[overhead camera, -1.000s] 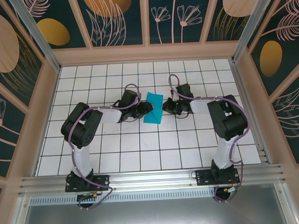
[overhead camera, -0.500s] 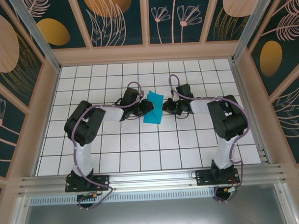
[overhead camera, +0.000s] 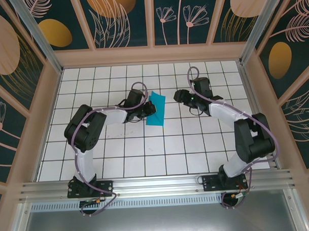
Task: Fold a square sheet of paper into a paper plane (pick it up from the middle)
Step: Turn over the paper at the center of the table.
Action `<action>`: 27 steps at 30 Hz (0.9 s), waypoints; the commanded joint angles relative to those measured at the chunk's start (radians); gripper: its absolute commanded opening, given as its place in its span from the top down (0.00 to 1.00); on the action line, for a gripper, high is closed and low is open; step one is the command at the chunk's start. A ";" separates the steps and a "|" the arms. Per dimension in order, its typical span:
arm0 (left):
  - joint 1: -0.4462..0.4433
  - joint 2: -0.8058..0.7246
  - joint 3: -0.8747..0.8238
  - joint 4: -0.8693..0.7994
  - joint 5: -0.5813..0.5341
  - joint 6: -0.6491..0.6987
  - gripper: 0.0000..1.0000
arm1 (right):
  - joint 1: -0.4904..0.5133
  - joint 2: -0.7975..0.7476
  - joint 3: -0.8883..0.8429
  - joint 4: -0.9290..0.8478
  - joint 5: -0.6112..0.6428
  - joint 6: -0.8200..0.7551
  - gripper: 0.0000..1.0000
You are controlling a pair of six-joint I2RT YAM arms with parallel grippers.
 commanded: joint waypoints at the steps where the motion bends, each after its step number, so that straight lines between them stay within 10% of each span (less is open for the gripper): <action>1: 0.001 -0.113 0.080 -0.185 -0.121 0.128 0.99 | -0.019 -0.071 -0.035 -0.037 0.096 -0.023 0.35; 13: -0.072 -0.177 0.330 -0.653 -0.740 0.346 0.98 | -0.050 -0.233 -0.137 0.006 0.185 -0.028 0.01; 27: -0.182 0.157 0.523 -0.834 -1.203 0.400 0.98 | -0.155 -0.323 -0.215 -0.035 0.191 0.043 0.01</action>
